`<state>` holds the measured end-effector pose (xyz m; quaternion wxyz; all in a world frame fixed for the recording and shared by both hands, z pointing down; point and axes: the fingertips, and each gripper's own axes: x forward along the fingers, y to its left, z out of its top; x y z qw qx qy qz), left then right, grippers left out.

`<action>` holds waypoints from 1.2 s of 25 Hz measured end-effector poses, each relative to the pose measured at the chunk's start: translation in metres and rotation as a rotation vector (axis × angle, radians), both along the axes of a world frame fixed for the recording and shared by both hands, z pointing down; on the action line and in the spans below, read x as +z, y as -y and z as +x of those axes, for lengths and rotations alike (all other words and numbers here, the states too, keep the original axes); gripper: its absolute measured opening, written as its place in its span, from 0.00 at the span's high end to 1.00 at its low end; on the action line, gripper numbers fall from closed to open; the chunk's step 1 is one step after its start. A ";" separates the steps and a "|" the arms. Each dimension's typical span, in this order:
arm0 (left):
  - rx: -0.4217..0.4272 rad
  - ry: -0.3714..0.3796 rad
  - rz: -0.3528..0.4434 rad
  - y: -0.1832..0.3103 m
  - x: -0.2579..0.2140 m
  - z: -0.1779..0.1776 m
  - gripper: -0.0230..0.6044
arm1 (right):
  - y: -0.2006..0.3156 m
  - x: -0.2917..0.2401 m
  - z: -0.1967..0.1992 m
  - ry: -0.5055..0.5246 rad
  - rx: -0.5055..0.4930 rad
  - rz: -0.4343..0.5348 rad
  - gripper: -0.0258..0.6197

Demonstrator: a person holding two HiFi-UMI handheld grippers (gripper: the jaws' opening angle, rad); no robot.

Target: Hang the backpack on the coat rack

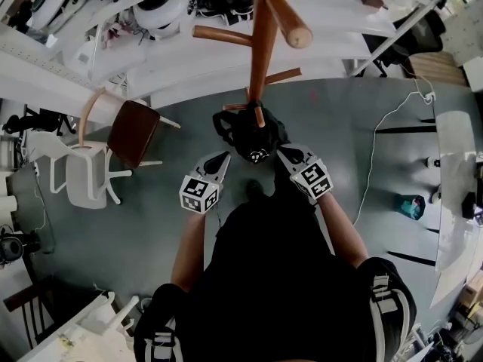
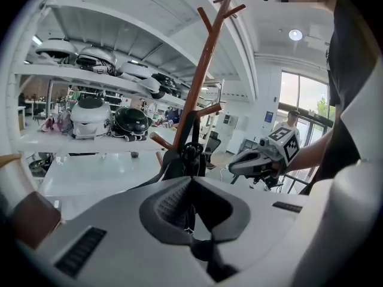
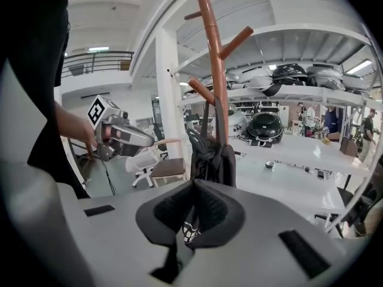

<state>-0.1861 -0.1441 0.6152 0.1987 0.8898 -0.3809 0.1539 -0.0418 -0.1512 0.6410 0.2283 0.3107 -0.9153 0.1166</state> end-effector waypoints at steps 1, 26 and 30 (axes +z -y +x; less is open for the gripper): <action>0.000 -0.003 -0.003 -0.003 0.001 -0.001 0.93 | -0.003 0.001 -0.002 -0.007 -0.009 0.003 0.94; 0.061 0.006 0.042 -0.012 -0.008 0.016 0.93 | -0.017 0.002 -0.024 -0.011 -0.038 0.001 0.94; 0.059 0.012 0.039 -0.009 -0.008 0.019 0.93 | -0.014 0.001 -0.023 -0.014 -0.041 0.005 0.94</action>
